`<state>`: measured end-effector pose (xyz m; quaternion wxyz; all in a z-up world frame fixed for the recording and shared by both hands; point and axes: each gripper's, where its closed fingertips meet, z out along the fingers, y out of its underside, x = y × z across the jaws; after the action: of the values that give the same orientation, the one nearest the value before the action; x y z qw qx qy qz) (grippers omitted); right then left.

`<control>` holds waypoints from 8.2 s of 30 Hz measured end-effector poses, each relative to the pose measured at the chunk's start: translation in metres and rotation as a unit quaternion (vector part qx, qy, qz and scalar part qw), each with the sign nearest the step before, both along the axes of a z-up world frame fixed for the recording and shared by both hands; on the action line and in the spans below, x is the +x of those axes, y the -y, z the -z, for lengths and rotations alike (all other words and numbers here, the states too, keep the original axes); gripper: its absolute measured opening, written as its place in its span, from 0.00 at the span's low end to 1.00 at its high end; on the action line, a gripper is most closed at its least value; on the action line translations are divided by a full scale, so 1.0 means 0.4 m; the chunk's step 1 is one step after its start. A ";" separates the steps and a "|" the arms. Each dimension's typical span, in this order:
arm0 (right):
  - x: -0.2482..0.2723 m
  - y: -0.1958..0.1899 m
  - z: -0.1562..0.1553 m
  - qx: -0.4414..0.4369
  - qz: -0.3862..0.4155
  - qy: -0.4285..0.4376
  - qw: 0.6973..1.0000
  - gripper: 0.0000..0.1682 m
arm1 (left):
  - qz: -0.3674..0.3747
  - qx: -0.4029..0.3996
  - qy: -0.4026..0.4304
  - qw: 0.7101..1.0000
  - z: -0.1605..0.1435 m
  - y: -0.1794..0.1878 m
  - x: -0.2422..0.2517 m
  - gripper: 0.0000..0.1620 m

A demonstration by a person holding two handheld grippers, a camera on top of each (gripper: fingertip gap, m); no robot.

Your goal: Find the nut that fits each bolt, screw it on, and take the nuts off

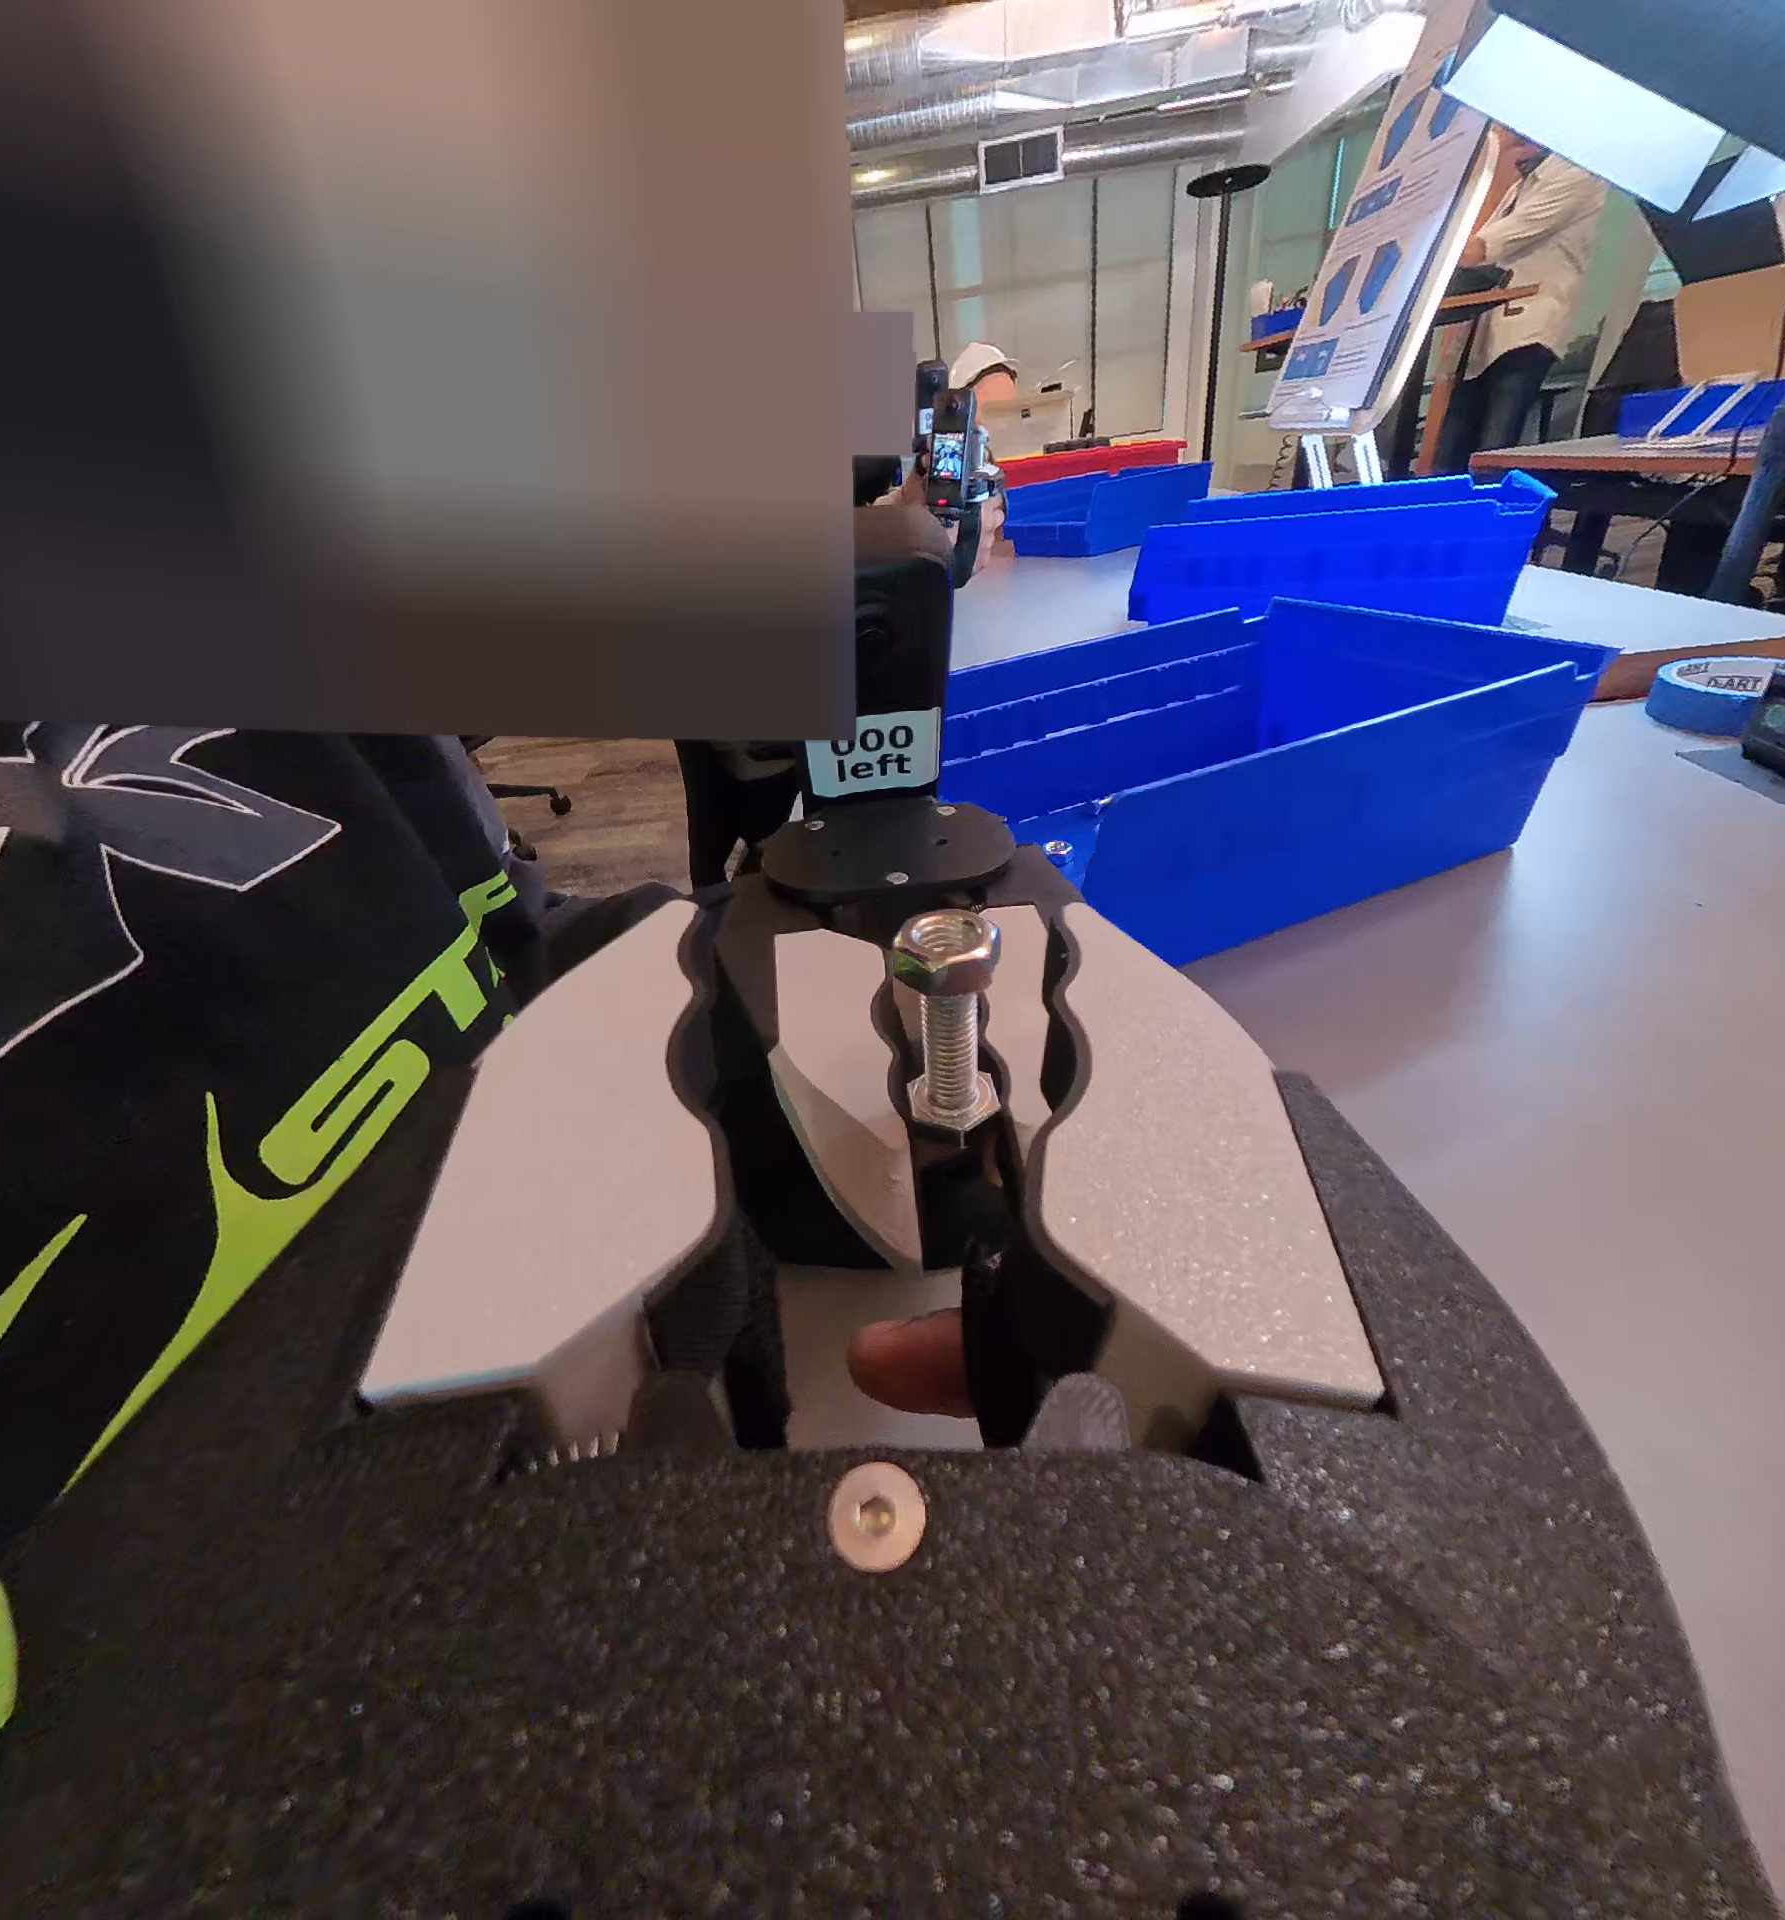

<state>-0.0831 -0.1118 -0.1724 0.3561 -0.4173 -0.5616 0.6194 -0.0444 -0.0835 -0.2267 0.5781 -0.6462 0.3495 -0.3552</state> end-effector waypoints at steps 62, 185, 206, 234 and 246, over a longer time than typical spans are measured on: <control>0.007 -0.003 0.014 0.012 0.035 -0.035 0.999 0.32 | -0.003 -0.012 -0.015 1.000 0.009 -0.010 0.001 0.11; 0.010 -0.020 0.032 0.047 0.058 -0.021 0.997 0.23 | -0.001 -0.013 -0.012 1.000 0.007 -0.010 0.002 0.11; -0.024 -0.030 0.033 0.038 0.049 -0.016 0.998 0.28 | -0.001 -0.012 -0.015 1.000 0.009 -0.009 0.002 0.11; 0.023 -0.049 0.026 0.029 0.072 -0.022 0.997 0.27 | -0.003 -0.015 -0.012 1.000 0.008 -0.007 0.001 0.11; -0.021 -0.004 0.041 0.052 0.023 0.000 0.998 0.25 | -0.003 -0.015 -0.012 1.000 0.008 -0.006 0.001 0.11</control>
<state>-0.0914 -0.1101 -0.1886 0.3916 -0.4104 -0.5835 0.5812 -0.0438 -0.0811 -0.2301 0.5652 -0.6601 0.3492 -0.3506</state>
